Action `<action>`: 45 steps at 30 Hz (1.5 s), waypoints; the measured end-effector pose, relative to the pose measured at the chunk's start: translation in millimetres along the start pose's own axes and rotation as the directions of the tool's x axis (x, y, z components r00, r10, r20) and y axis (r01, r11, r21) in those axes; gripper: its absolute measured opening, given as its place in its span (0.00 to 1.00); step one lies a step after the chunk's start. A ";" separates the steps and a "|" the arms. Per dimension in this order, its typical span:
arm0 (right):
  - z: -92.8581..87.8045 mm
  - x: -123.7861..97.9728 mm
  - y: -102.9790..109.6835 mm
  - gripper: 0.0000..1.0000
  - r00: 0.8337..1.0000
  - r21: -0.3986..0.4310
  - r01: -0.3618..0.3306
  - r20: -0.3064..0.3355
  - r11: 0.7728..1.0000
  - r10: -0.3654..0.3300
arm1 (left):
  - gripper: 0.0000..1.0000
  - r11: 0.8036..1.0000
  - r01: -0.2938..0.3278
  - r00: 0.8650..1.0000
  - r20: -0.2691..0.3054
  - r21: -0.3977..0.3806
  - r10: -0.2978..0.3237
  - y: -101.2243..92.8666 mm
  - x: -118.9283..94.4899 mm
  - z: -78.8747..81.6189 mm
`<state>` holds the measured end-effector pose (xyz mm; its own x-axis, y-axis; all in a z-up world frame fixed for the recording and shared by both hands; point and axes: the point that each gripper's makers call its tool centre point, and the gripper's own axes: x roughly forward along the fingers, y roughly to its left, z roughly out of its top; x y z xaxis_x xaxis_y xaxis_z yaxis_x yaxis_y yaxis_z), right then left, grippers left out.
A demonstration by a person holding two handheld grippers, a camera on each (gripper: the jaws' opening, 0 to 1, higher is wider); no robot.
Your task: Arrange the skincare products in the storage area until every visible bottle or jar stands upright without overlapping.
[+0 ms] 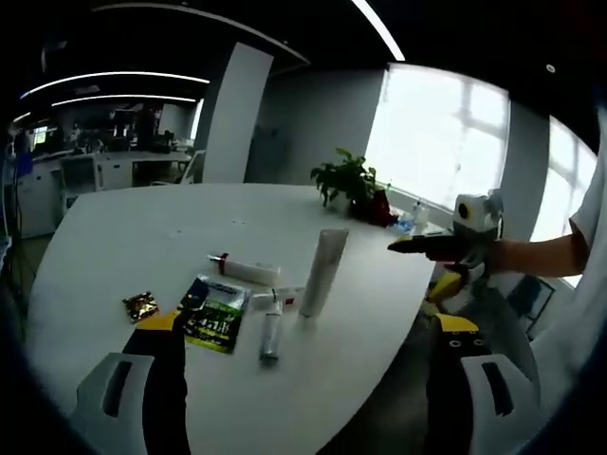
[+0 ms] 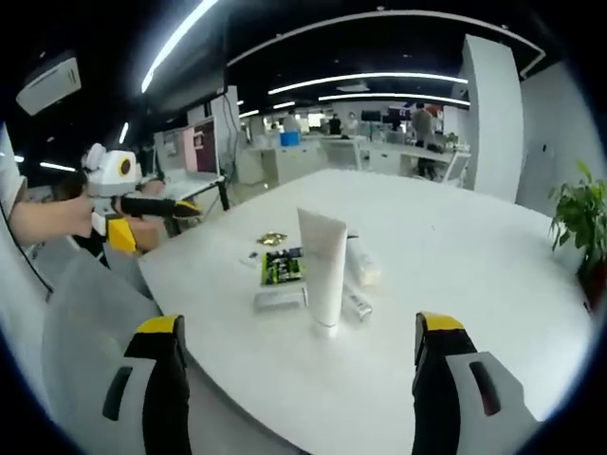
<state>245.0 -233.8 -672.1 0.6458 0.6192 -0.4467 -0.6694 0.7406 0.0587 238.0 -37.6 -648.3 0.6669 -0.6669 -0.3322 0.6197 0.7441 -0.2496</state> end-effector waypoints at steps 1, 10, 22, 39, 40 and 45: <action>-0.9 -0.7 0.8 0.99 1.000 0.008 0.002 -0.001 1.000 -0.002 | 0.99 1.000 -0.002 1.000 0.001 -0.002 0.002 -0.4 -2.1 -0.3; -0.4 -6.3 10.9 0.99 0.999 0.067 0.019 0.027 0.998 -0.021 | 0.99 1.000 -0.025 0.999 0.030 -0.006 0.025 -4.9 -14.2 -3.0; 5.0 -4.0 11.9 0.99 0.999 0.068 0.031 0.038 0.997 -0.034 | 0.97 0.997 -0.064 0.997 0.034 -0.050 0.066 3.9 -27.7 -19.5; 27.8 -2.0 4.8 0.99 0.998 0.051 0.046 0.051 0.998 -0.049 | 0.94 0.995 -0.080 0.996 0.029 -0.057 0.082 15.9 -21.4 -20.9; 29.3 -2.1 4.6 0.99 0.997 0.049 0.046 0.051 0.998 -0.049 | 0.94 0.995 -0.081 0.996 0.030 -0.059 0.083 16.6 -21.2 -20.7; 43.3 -0.5 -2.5 0.98 0.997 0.044 0.051 0.060 0.998 -0.053 | 0.94 0.995 -0.079 0.996 0.033 -0.060 0.081 18.9 -19.2 -18.7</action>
<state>262.3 -224.6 -633.3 0.7016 0.5934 -0.3945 -0.6190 0.7818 0.0751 229.1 -10.0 -663.6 0.7285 -0.6053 -0.3208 0.5391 0.7955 -0.2767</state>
